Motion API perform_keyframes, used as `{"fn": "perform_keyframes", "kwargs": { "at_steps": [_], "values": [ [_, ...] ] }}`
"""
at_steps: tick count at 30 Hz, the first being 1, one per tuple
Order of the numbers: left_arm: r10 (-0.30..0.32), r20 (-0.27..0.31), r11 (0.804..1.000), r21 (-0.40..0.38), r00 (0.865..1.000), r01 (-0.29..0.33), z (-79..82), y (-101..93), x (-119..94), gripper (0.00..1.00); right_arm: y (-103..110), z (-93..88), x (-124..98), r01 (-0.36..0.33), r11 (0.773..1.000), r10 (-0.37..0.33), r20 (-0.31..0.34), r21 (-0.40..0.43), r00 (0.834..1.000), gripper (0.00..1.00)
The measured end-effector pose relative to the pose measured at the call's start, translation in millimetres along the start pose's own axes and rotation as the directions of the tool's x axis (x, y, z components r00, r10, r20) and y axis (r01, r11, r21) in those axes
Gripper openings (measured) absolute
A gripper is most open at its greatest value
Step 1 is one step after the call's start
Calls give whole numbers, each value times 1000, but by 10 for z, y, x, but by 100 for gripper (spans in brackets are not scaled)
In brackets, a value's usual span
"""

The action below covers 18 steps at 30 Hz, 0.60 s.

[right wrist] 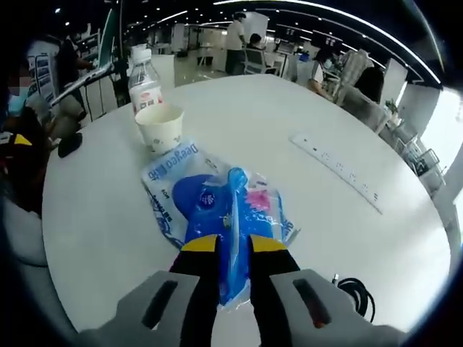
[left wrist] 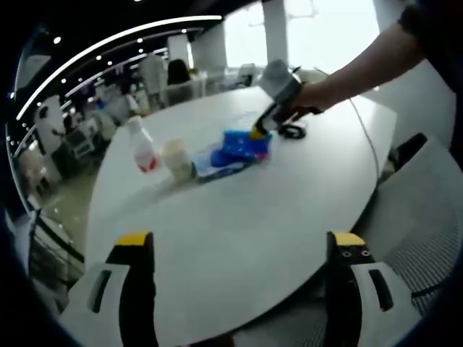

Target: Arrange the tabletop items into an orderly group along one side of the table until the central work area is clear of visible clutter.

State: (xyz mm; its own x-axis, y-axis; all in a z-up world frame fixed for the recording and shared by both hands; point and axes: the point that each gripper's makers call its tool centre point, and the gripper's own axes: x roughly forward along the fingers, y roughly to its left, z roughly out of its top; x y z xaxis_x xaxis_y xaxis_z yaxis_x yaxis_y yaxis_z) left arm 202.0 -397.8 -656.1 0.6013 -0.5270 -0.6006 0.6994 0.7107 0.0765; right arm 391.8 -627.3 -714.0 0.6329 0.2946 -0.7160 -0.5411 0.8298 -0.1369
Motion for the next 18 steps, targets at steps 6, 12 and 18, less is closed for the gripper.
{"fn": "perform_keyframes", "kwargs": {
  "at_steps": [6, 12, 18],
  "values": [
    [-13, 18, 1000, -15, 1000, 13, 29, -20, -5, 96, -124, -13, -114, 13, 999, -14, 17, 51, 1000, 22],
    [-12, 23, 1000, -17, 1000, 12, 40, -19, -8, 97, -307, -55, -239, 38, 997, -40, 33, 70, 999, 26],
    [1, 31, 1000, -6, 1000, 0, 62, 0, -16, 97, -538, -148, -389, 63, 993, -68, 49, 100, 996, 31]
  ]
}}
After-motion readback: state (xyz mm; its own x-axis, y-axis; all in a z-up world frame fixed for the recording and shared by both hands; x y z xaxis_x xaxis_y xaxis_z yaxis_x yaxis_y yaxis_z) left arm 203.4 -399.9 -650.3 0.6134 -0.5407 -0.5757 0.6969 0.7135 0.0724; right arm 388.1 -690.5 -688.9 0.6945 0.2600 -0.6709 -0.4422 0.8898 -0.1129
